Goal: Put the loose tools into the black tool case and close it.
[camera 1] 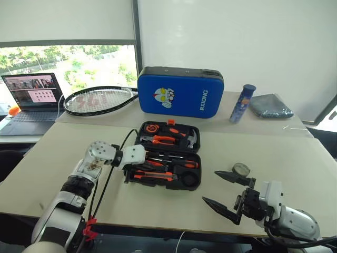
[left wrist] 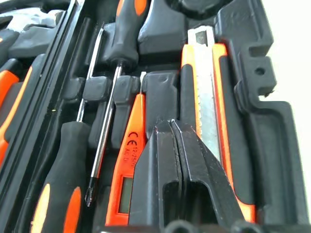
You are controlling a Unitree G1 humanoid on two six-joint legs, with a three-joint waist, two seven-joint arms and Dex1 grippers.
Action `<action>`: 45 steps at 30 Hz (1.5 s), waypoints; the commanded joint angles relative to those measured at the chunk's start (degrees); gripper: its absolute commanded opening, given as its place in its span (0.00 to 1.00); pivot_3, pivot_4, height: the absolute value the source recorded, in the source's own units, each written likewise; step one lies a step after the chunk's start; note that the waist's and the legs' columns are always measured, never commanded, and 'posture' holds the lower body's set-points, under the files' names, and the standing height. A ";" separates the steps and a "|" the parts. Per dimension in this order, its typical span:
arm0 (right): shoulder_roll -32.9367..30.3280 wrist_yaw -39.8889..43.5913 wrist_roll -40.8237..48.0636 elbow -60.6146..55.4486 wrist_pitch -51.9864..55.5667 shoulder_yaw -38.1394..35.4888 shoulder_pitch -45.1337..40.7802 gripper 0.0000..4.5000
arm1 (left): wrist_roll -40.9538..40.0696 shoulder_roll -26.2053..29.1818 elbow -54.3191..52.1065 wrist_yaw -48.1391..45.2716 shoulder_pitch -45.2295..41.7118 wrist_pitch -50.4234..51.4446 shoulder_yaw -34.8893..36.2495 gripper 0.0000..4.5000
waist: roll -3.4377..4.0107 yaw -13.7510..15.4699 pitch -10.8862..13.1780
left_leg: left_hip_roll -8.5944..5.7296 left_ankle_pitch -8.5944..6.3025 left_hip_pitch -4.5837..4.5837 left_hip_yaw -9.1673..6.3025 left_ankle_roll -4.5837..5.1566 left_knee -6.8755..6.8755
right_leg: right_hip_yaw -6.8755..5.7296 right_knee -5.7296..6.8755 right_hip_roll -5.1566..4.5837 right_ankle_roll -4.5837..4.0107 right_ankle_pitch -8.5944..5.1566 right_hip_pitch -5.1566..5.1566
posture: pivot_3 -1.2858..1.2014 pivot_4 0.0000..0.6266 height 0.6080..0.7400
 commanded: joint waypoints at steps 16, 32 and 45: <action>-1.32 2.01 1.78 0.59 -2.07 -4.77 1.54 1.00 | -12.18 3.43 -9.45 -7.62 6.77 2.25 6.95 0.02 | 0.13 0.04 -0.07 | -0.01 -0.06 -0.78 0.00 0.08 -0.05 | 0.02 -0.01 -0.01 -0.38 0.20 -0.81 | 0.52 0.24 1.00; -0.77 1.39 1.46 -0.88 -1.62 -4.38 2.98 1.00 | -2.17 -0.12 -5.27 -0.61 6.35 7.27 0.22 0.02 | 0.11 0.09 -0.06 | -0.01 -0.06 -0.30 0.00 0.08 -0.05 | 0.01 -0.04 -0.01 -0.06 0.02 -0.30 | 0.52 0.24 1.00; -0.53 2.36 3.07 1.31 -4.86 -19.91 18.73 1.00 | -30.44 8.89 -20.29 -7.27 19.28 21.88 24.10 0.58 | 0.11 -0.21 -0.04 | 0.06 -0.07 -0.63 0.01 0.08 -0.15 | 0.03 0.02 -0.01 -0.42 0.16 -0.77 | 0.52 0.24 1.00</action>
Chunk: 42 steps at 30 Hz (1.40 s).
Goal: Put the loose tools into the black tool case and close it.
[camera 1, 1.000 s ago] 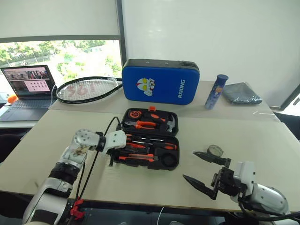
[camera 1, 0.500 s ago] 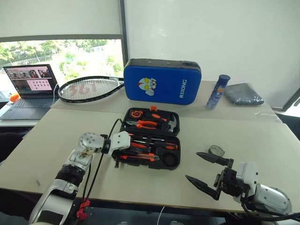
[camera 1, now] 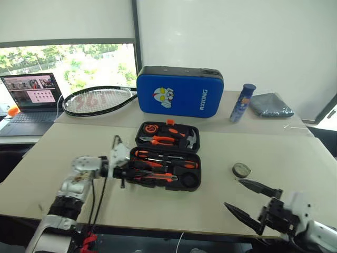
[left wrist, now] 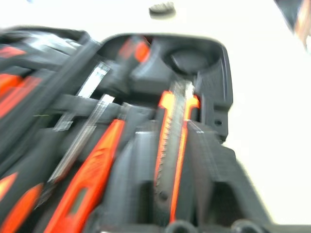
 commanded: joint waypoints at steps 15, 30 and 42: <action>-10.85 -4.55 -3.85 6.57 10.68 -3.59 -8.46 1.00 | -11.35 10.22 -9.35 -10.56 14.77 8.24 11.32 1.00 | 0.10 -0.48 0.10 | 0.11 0.06 0.21 0.37 -0.09 -0.05 | 0.26 0.02 -0.03 0.22 -0.19 -0.03 | 0.52 0.24 1.00; -20.43 2.14 -18.98 34.05 31.45 26.88 -50.10 0.85 | -11.79 5.36 -15.79 -5.28 14.81 9.13 9.42 1.00 | -0.03 -0.65 0.26 | -0.03 -0.05 -0.27 0.34 0.08 -0.11 | 0.37 -0.17 -0.03 0.00 0.01 -0.39 | 0.52 0.24 1.00; -19.86 9.68 -18.35 33.31 27.49 26.71 -55.43 0.00 | -12.55 5.50 -17.88 -4.04 15.92 8.69 9.72 1.00 | -0.03 -0.93 0.26 | -0.02 -0.04 -0.46 0.35 0.08 -0.01 | 0.38 0.01 -0.03 0.00 0.03 -0.66 | 0.52 0.24 1.00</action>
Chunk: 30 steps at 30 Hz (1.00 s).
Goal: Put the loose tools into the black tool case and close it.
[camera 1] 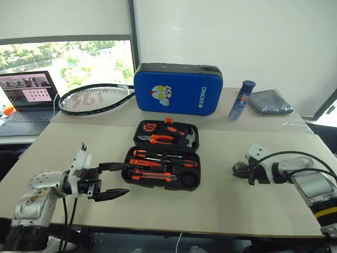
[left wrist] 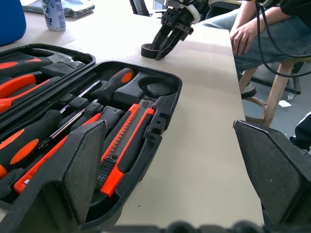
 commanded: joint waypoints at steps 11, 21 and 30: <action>9.90 4.92 7.72 -26.11 16.60 11.15 -12.27 0.00 | -0.56 -1.29 -2.84 3.59 2.33 -1.19 1.09 1.00 | 0.02 -0.47 0.01 | 0.03 0.02 -0.25 -0.03 -0.02 0.08 | 0.05 0.39 0.05 -0.08 0.05 -0.48 | 0.52 0.24 1.00; 9.65 4.83 2.64 -25.24 17.98 18.06 -12.72 0.00 | -0.78 -1.45 -4.82 4.99 5.23 -1.36 1.32 1.00 | 0.00 0.06 0.02 | 0.01 0.02 -0.36 -0.05 -0.02 0.13 | -0.05 0.36 0.00 -0.07 0.06 -0.55 | 0.52 0.24 1.00; 11.72 0.97 -0.99 -22.63 14.24 17.99 -11.83 0.18 | -0.15 -1.17 -3.49 5.06 4.09 -2.28 1.24 1.00 | -0.01 0.10 0.02 | 0.00 0.02 -0.36 -0.06 -0.02 0.14 | -0.07 0.36 -0.01 -0.07 0.07 -0.51 | 0.52 0.24 1.00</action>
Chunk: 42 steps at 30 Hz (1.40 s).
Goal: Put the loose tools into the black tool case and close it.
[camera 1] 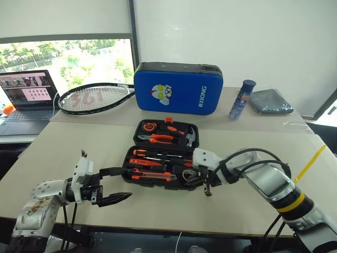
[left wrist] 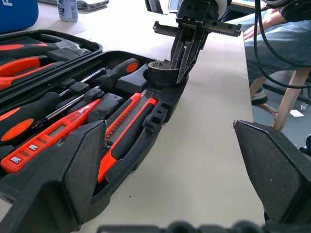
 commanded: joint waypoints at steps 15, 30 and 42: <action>-6.03 4.82 12.71 -2.37 -6.99 -22.55 11.86 0.83 | 2.38 2.17 7.88 7.65 -3.52 -1.26 5.92 1.00 | -0.04 0.20 0.00 | 0.01 0.00 0.00 -0.08 0.00 -0.01 | -0.12 -0.07 -0.03 0.00 0.00 0.07 | 0.52 0.24 1.00; 6.13 -15.71 -7.96 23.18 -36.96 -19.85 11.07 0.00 | 19.06 -6.05 24.60 29.62 -20.69 1.65 -4.03 0.03 | -0.08 -0.38 0.02 | -0.05 0.12 -0.01 -0.06 -0.15 0.03 | -0.04 0.07 0.02 -0.01 0.14 0.01 | 0.52 0.24 1.00; 10.69 -13.76 -7.81 16.31 -31.21 -16.61 11.92 0.00 | 18.85 -6.52 17.64 23.32 -19.02 5.55 -8.99 0.03 | -0.08 -0.36 0.02 | -0.05 0.11 -0.05 -0.08 -0.15 -0.02 | -0.04 0.05 -0.01 -0.01 0.14 -0.01 | 0.52 0.24 1.00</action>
